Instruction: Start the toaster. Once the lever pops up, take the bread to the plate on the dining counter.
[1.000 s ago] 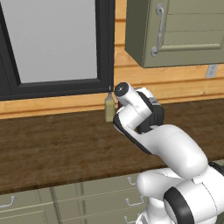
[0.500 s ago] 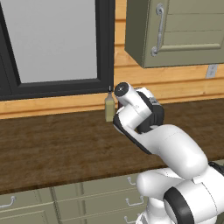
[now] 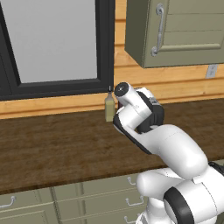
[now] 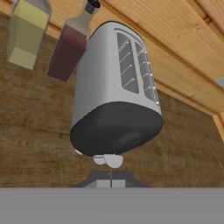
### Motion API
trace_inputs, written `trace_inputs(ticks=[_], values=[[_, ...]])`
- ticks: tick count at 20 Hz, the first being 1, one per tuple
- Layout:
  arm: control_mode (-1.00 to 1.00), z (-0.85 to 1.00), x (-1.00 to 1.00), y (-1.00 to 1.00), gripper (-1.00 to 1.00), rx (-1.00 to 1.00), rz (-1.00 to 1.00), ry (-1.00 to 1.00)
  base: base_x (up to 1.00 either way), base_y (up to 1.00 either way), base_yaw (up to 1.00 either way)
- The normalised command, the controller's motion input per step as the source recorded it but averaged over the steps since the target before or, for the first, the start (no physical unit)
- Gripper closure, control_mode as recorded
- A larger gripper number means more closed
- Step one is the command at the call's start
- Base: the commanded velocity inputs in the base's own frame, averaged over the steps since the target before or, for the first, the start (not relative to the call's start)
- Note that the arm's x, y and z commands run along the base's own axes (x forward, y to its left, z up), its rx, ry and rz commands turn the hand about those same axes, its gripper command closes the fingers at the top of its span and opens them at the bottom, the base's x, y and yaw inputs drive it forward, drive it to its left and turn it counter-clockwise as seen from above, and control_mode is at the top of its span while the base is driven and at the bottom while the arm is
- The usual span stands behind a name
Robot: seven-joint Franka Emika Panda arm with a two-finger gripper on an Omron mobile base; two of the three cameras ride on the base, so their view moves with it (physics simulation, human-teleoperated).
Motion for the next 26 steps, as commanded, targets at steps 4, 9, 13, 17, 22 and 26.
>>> trace_inputs(ticks=[4,9,13,17,22,26], values=[[-1.00,0.00,0.00,0.00,1.00,0.00,0.00,0.00,0.00,0.00,0.00],[-1.00,0.00,0.00,0.00,1.00,0.00,0.00,0.00,0.00,0.00,0.00],[-1.00,0.00,0.00,0.00,1.00,0.00,0.00,0.00,0.00,0.00,0.00],[-1.00,0.00,0.00,0.00,1.00,0.00,0.00,0.00,0.00,0.00,0.00],[-1.00,0.00,0.00,0.00,1.00,0.00,0.00,0.00,0.00,0.00,0.00],[-1.00,0.00,0.00,0.00,1.00,0.00,0.00,0.00,0.00,0.00,0.00]])
